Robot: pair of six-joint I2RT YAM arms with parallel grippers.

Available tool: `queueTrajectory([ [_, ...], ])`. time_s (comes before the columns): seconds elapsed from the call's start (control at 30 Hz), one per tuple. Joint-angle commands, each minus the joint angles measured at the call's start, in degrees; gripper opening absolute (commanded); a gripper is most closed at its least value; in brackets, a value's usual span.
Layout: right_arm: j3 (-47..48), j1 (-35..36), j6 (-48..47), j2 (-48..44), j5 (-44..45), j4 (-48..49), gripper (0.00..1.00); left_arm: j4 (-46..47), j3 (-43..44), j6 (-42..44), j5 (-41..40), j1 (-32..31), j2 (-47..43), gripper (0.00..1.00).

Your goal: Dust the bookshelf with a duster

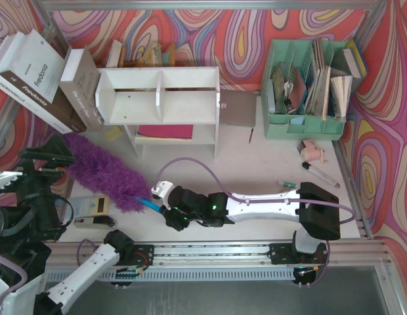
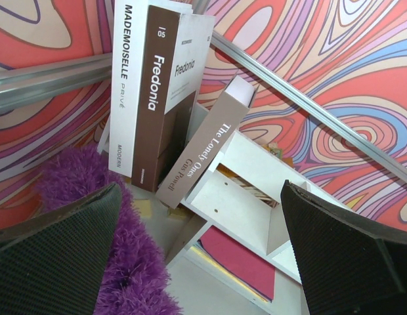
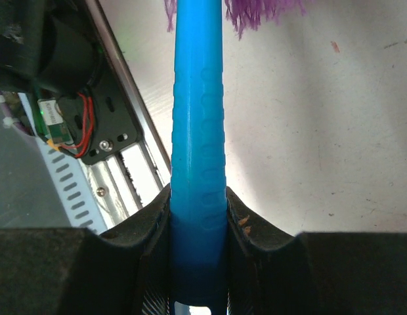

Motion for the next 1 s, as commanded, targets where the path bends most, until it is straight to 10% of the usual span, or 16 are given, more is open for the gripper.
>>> queueTrajectory([
  [0.0, 0.78, -1.83, 0.82, 0.6, 2.43, 2.65, 0.0, 0.45, 0.02, 0.61, -0.78, -0.11, -0.35, 0.98],
  [0.97, -3.04, -3.44, 4.34, -1.48, 1.74, 11.68, 0.0, -0.17, -2.11, -0.17, -1.19, -0.15, -1.52, 0.98],
])
